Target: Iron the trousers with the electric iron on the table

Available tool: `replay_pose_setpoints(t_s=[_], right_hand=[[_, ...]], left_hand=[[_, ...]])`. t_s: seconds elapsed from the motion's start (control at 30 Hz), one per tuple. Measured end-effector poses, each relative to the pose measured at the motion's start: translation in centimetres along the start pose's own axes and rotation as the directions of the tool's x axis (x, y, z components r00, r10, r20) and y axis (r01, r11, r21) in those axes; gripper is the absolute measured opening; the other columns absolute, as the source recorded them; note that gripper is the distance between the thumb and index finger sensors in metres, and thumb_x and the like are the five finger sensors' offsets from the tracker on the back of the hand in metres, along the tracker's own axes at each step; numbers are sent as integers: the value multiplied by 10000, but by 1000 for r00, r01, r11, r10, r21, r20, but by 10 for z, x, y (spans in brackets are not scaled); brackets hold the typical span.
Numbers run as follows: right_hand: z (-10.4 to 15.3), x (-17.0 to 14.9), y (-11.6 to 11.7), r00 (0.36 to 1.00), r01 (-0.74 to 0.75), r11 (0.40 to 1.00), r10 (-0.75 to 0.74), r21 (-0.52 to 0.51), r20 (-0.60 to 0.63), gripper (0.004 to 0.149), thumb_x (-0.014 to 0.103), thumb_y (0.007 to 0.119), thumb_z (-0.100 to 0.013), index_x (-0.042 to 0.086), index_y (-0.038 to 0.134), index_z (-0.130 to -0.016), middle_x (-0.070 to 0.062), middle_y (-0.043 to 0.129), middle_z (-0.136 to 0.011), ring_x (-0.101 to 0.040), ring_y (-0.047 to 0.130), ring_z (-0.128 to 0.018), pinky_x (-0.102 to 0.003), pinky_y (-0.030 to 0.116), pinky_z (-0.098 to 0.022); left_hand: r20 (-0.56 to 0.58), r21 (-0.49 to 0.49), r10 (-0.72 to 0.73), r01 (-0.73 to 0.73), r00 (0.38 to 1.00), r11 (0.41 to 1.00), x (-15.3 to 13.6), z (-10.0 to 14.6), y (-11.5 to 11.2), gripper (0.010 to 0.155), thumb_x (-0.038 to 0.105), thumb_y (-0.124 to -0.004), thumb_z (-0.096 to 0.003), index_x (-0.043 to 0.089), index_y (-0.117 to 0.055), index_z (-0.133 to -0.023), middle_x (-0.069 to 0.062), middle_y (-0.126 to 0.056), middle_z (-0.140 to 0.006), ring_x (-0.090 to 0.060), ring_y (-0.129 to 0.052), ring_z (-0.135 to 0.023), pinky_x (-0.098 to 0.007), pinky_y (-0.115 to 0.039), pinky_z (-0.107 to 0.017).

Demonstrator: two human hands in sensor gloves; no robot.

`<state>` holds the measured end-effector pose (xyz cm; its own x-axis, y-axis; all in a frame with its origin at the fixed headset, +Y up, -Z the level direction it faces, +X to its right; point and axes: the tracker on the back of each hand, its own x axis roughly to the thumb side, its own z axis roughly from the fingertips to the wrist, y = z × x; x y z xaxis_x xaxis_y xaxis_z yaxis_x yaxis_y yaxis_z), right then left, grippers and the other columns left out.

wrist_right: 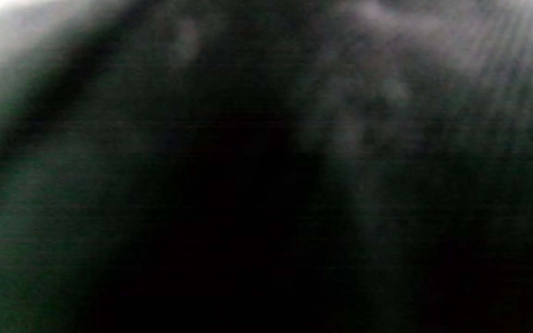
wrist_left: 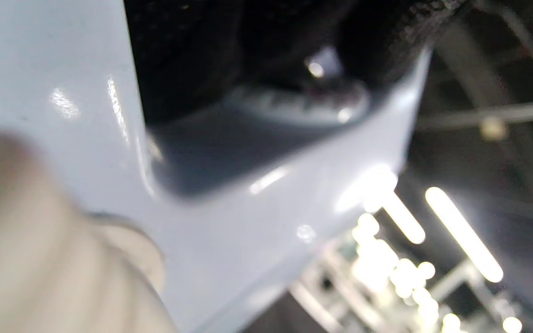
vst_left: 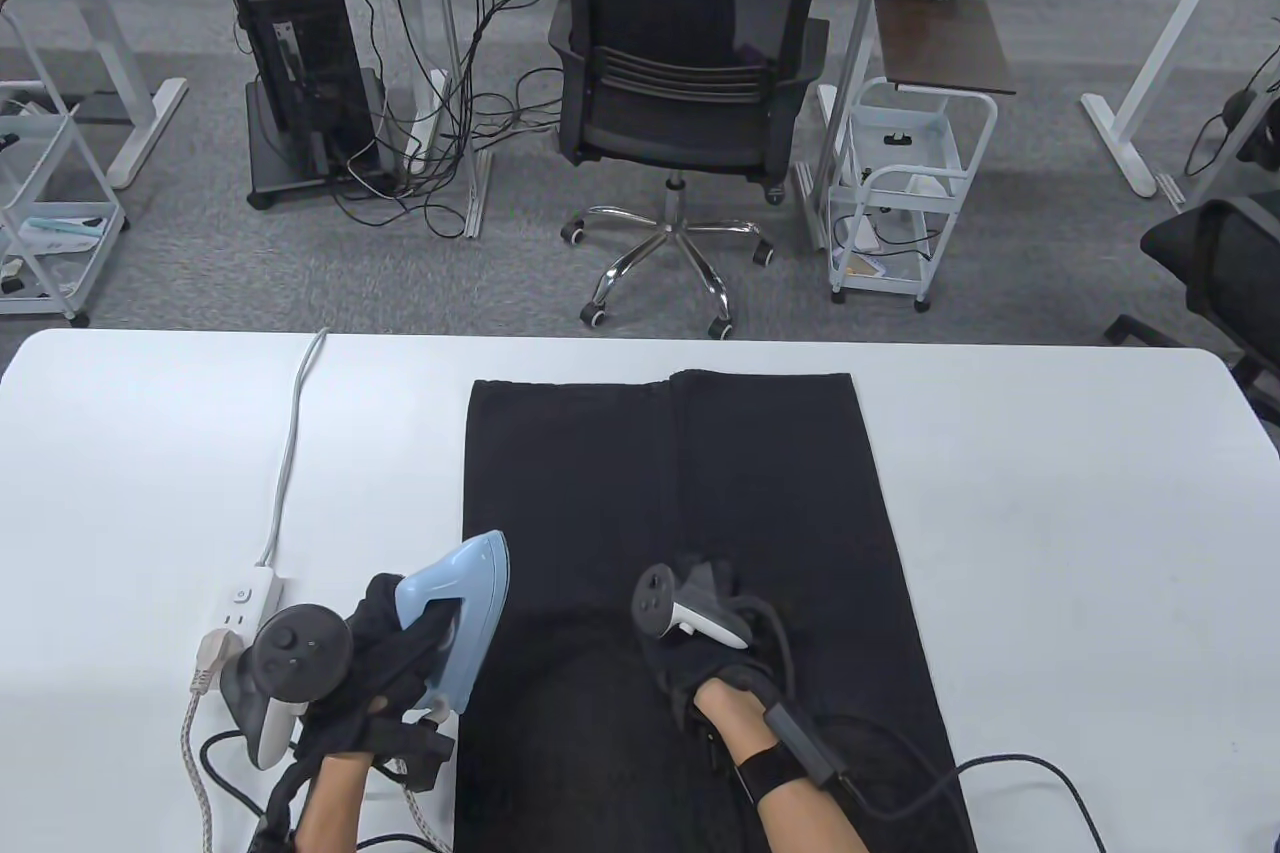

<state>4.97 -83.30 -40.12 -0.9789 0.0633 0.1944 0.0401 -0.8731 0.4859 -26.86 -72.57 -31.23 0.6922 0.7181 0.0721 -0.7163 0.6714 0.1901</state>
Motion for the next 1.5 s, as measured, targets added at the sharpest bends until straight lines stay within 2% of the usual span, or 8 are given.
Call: replay_pose_setpoints(t_s=[0.47, 0.57, 0.67, 0.83, 0.9, 0.97, 1.3, 1.5], right_hand=[[66, 8, 32, 997, -52, 994, 46, 96, 58, 718, 456, 353, -582, 82, -32, -1059, -304, -100, -1068, -608, 20, -946, -758, 267, -621], [77, 9, 32, 996, -40, 987, 27, 155, 85, 745, 466, 405, -599, 78, -27, -1065, -311, -113, -1065, -620, 11, -944, -763, 266, -626], [79, 5, 30, 996, -35, 998, 31, 44, 85, 733, 469, 429, -605, 87, 44, -1098, -290, -36, -1110, -607, 109, -984, -756, 304, -645], [69, -7, 26, 996, -46, 999, 46, -6, 71, 716, 460, 439, -604, 126, 37, -1093, -255, -36, -1117, -588, 96, -991, -767, 280, -638], [65, -12, 28, 996, -20, 996, 12, 89, 89, 717, 465, 391, -602, 136, -36, -1075, -243, -107, -1093, -576, 14, -973, -770, 243, -633], [65, -11, 28, 996, 4, 997, -10, 71, 86, 713, 456, 417, -605, 134, -4, -1082, -247, -93, -1099, -581, 20, -975, -777, 241, -631], [64, -10, 29, 995, 2, 993, -13, 117, 97, 718, 455, 386, -608, 135, -64, -1067, -257, -154, -1072, -590, -43, -951, -786, 199, -617], [64, -10, 28, 995, 2, 992, -14, 125, 96, 718, 456, 385, -609, 135, -67, -1065, -266, -160, -1067, -594, -47, -948, -789, 196, -615]], left_hand=[[89, -159, -287, 298, 954, 941, 31, 5, -39, 405, 460, -841, -564, 105, -804, -755, 24, -969, -424, -136, -1004, -322, -474, -865, -473], [182, -236, -388, 423, 904, 875, 48, 9, -62, 407, 462, -842, -562, 106, -805, -755, 24, -970, -425, -135, -1005, -323, -473, -865, -473], [261, -304, -480, 543, 838, 783, 65, 15, -91, 412, 464, -843, -560, 104, -806, -758, 20, -972, -428, -138, -1006, -325, -477, -864, -474], [332, -354, -605, 690, 724, 631, 79, 12, -129, 424, 471, -839, -566, 105, -797, -775, 15, -968, -445, -142, -999, -346, -481, -850, -495], [336, -383, -619, 703, 710, 599, 81, 4, -136, 422, 467, -834, -575, 103, -791, -784, 12, -965, -454, -146, -996, -356, -484, -843, -506], [317, -452, -628, 695, 711, 559, 80, -14, -144, 415, 460, -824, -586, 105, -776, -796, 8, -955, -464, -149, -985, -373, -487, -831, -525], [243, -456, -663, 687, 708, 566, 75, -131, -167, 405, 473, -806, -583, 127, -766, -790, 25, -946, -463, -135, -980, -375, -474, -834, -532], [163, -468, -677, 660, 718, 588, 64, -182, -168, 399, 474, -803, -585, 132, -762, -788, 28, -942, -462, -132, -978, -376, -469, -832, -536]])
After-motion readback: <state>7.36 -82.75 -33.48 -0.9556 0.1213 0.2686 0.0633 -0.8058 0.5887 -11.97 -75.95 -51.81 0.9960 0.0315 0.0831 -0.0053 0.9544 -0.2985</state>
